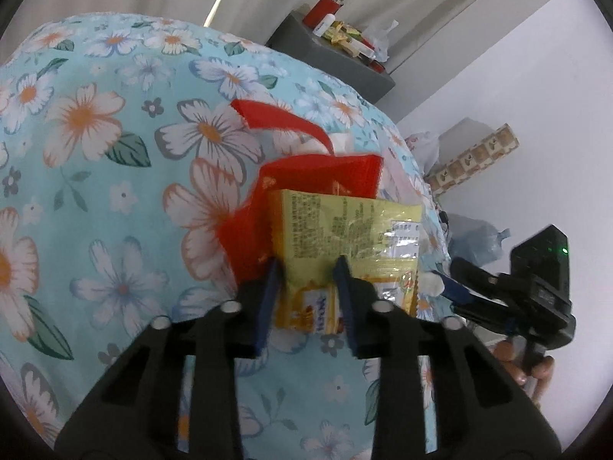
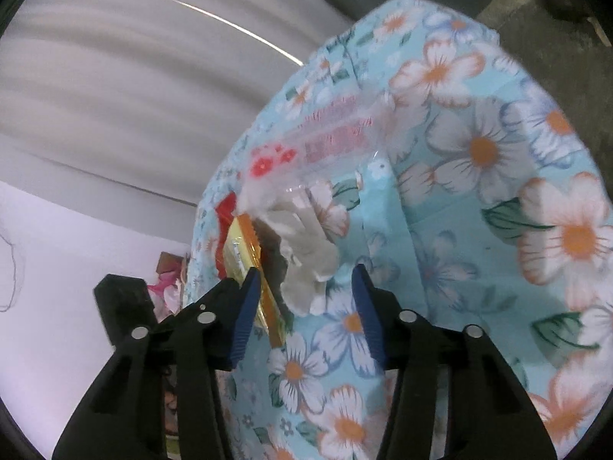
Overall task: Collect trash
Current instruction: 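Grasp the yellow juice box with the left gripper while the right gripper grasps the white tissue, then lift the juice box and tissue off the bed with both grippers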
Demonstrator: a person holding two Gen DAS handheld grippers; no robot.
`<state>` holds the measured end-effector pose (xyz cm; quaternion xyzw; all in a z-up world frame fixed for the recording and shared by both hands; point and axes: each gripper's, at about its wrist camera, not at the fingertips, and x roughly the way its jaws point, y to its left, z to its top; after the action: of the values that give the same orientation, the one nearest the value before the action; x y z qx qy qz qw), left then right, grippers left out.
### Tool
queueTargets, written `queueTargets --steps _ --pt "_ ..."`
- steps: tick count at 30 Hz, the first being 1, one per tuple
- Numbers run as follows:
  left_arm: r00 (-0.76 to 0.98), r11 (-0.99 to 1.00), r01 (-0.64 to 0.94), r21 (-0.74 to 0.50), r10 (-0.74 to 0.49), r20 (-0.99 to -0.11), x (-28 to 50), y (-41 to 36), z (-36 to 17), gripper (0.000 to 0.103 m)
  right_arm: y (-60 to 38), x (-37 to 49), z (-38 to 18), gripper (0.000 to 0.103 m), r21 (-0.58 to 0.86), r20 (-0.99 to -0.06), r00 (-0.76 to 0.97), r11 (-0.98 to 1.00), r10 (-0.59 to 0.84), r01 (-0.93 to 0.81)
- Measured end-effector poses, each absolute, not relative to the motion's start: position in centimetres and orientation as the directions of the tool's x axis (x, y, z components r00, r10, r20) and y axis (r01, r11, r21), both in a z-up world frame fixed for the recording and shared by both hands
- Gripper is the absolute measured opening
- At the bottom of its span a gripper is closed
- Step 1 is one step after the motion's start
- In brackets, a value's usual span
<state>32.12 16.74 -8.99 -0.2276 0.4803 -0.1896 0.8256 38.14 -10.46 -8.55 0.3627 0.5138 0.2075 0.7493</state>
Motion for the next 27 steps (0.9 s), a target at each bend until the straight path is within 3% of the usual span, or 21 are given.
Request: queueTargets --steps 7,9,27 --pt "0.486 0.827 0.143 -0.544 -0.537 -0.689 31.2 16.2 -8.4 0.011 -9.1 38.1 -9.3 0.011 0.732 -0.651 0.365 0.677 0.666 0.071" --pt "0.498 0.827 0.157 -0.54 -0.538 -0.68 30.6 16.1 -7.8 0.009 -9.1 37.8 -9.2 0.006 0.732 -0.649 0.366 0.678 0.667 0.062" --pt "0.559 0.819 0.197 -0.539 -0.546 -0.624 20.3 18.5 -3.0 0.007 -10.8 26.2 -5.6 0.005 0.757 -0.612 0.321 0.653 0.723 -0.026"
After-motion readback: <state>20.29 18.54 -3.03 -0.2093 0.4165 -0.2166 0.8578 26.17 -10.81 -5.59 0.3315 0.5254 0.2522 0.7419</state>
